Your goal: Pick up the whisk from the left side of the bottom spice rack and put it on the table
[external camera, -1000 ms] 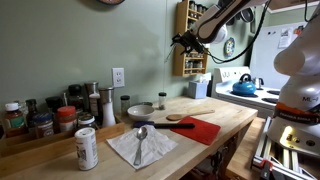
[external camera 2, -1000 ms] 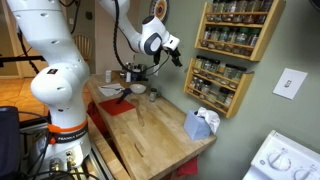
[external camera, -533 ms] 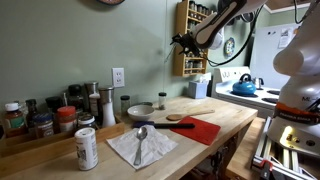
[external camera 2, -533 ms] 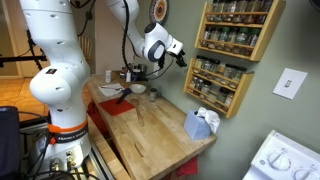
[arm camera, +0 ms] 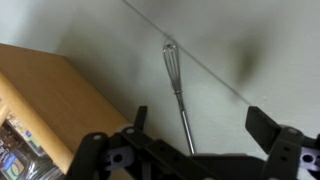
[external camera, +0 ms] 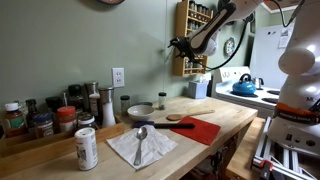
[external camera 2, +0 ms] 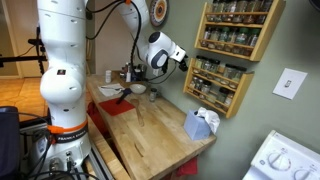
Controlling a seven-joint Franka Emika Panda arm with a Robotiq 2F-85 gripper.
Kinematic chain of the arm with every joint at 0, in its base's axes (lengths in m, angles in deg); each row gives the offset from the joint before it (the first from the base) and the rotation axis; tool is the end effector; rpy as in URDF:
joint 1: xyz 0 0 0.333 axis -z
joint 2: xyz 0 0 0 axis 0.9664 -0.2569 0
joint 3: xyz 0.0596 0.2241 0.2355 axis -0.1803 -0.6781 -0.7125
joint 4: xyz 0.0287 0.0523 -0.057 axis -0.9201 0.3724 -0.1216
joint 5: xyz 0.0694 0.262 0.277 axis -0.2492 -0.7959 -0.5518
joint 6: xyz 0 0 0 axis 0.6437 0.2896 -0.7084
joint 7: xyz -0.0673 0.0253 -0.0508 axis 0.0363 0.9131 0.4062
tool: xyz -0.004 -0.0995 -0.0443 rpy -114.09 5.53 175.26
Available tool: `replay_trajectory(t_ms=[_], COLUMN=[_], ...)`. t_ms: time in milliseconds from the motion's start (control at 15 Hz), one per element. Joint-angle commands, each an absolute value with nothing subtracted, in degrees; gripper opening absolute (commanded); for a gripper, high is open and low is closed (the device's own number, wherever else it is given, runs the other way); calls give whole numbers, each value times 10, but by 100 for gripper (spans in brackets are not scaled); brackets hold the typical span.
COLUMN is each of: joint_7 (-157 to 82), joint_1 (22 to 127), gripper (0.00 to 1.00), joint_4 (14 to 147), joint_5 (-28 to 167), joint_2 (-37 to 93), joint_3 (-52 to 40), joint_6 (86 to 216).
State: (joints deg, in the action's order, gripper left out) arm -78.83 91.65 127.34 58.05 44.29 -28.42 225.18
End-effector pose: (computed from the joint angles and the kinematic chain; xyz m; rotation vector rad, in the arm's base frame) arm 0.5242 -0.0020 0.4704 -2.0134 1.0283 -1.4119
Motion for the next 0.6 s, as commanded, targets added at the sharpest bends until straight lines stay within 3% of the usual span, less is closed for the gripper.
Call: replay_trajectory(t_ms=[0, 200, 533], joint_7=[-786, -788, -786], joint_1=[905, 905, 905], gripper=[100, 98, 61], joint_4=[1253, 1245, 1242], joint_5=[563, 561, 561], joint_2=[405, 389, 376], joint_3=[-277, -277, -277], joint_6=[2290, 2321, 2345])
